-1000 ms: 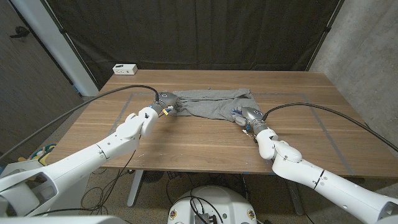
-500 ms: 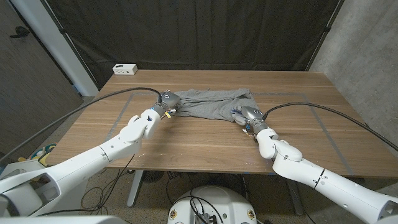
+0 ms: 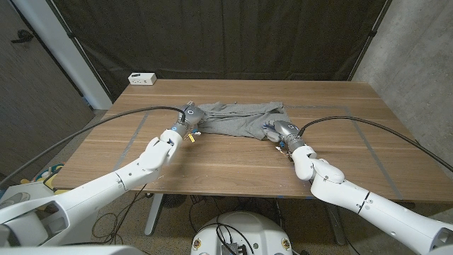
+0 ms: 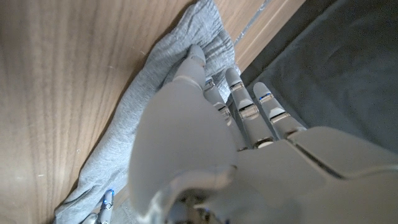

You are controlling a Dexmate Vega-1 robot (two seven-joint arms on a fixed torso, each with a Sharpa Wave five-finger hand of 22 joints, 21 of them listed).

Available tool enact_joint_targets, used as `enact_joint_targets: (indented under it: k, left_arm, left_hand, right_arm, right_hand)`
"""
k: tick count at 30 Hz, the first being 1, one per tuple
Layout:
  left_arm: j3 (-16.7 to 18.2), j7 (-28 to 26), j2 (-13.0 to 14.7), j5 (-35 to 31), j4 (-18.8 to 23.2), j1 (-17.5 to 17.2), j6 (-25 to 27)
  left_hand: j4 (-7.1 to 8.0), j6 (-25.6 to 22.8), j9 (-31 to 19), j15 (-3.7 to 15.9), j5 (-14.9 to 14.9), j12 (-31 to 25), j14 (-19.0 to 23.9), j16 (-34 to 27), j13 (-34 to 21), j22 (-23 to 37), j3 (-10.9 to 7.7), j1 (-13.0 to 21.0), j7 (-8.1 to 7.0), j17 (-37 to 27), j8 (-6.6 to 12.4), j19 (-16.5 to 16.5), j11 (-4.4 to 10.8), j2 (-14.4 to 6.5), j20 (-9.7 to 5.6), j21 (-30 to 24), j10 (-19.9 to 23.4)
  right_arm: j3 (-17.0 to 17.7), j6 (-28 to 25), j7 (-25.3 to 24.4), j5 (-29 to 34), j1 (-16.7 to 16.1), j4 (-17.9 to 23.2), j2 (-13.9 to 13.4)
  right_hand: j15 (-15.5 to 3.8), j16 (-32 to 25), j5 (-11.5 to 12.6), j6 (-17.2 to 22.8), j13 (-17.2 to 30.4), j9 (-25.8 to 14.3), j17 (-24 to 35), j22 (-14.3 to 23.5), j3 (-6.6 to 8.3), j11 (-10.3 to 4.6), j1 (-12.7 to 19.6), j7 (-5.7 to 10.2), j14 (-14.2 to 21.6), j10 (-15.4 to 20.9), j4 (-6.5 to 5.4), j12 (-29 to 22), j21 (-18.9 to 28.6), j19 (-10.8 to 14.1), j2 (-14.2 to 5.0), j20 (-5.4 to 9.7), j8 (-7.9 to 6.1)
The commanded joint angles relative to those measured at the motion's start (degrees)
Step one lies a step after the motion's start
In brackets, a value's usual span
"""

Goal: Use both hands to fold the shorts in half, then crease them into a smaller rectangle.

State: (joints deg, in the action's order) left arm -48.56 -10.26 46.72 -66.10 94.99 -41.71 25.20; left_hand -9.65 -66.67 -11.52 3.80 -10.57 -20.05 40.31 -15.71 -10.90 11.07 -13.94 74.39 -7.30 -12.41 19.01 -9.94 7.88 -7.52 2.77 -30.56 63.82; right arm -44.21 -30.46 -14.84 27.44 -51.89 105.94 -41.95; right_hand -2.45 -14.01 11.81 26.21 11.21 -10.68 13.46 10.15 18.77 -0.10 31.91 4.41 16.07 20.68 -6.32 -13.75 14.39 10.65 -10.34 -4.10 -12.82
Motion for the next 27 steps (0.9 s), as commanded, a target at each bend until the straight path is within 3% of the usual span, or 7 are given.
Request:
enact_joint_targets:
  k: [1,10,17,21,27]
  left_arm:
    - [-0.8,-0.5,0.9,-8.5,0.3,0.7,2.0]
    - [-1.6,-0.2,1.7,-15.3,-0.4,2.5,0.6]
    - [-1.5,-2.2,2.0,-18.5,-1.2,3.7,-1.1]
    - [-1.5,-4.0,1.9,-20.0,-2.0,4.3,-1.5]
    - [-1.8,-7.4,2.0,-22.0,-3.5,5.7,-2.5]
  left_hand:
    - [-0.06,-1.5,0.0,9.97,-0.1,-0.8,0.9,-0.5,-6.6,0.2,-0.72,0.7,0.23,-0.2,0.46,-0.4,3.34,0.3,-0.33,-0.5,4.5]
    - [-0.04,-2.4,0.2,10.00,-0.3,-1.0,1.4,-0.5,-7.2,0.2,-1.00,0.9,0.01,-0.2,0.74,-0.2,3.20,0.7,-0.51,-0.4,5.0]
    - [0.05,-3.2,0.3,10.04,-0.3,-1.0,2.1,-0.6,-7.7,0.2,-1.13,0.9,-1.13,-0.5,0.96,-0.1,3.12,1.2,-0.83,-0.4,4.8]
    - [0.12,-3.5,0.4,10.03,0.0,-0.6,2.3,-0.7,-8.0,0.2,-1.11,1.1,-2.69,-0.8,0.97,-0.2,3.45,1.8,-1.05,-0.5,4.1]
    - [0.31,-3.4,0.4,10.01,-0.1,-0.3,2.3,-0.8,-8.2,0.3,-0.97,1.0,-3.33,-1.0,0.86,-0.4,3.45,1.9,-1.43,-0.6,3.8]
  right_arm:
    - [-0.1,0.7,0.5,-0.1,0.4,-0.5,0.1]
    - [0.0,1.1,0.6,-0.1,0.4,-0.8,0.0]
    - [0.3,1.3,0.4,-0.3,0.4,-1.1,0.0]
    - [0.2,1.6,0.5,-0.4,0.6,-1.5,0.1]
    - [0.0,2.1,1.5,-0.7,1.3,-2.2,0.0]
  right_hand:
    - [-1.79,-0.5,-0.2,0.6,0.2,0.0,0.1,0.0,0.60,0.11,-0.2,-0.08,0.5,0.5,0.02,0.2,-0.1,0.8,-0.10,0.11,0.18]
    - [-1.93,-0.5,-0.2,0.8,0.2,0.0,0.1,0.0,0.77,0.11,-0.2,-0.20,0.4,0.6,0.15,0.3,-0.2,0.9,-0.11,0.10,0.28]
    - [-1.99,-0.5,-0.2,1.0,0.2,0.0,0.0,0.0,0.90,0.03,-0.2,-0.18,0.5,0.7,0.24,0.4,-0.3,0.9,-0.09,0.10,0.33]
    - [-2.08,-0.5,-0.2,1.0,0.2,0.0,0.1,0.0,0.94,0.04,-0.3,-0.15,0.4,0.6,0.22,0.5,-0.4,0.9,-0.12,0.22,0.40]
    - [-2.06,-0.5,-0.2,1.0,0.2,0.0,0.1,0.0,1.10,0.00,-0.2,-0.16,0.4,0.8,0.41,0.5,-0.5,1.0,-0.14,0.27,0.48]
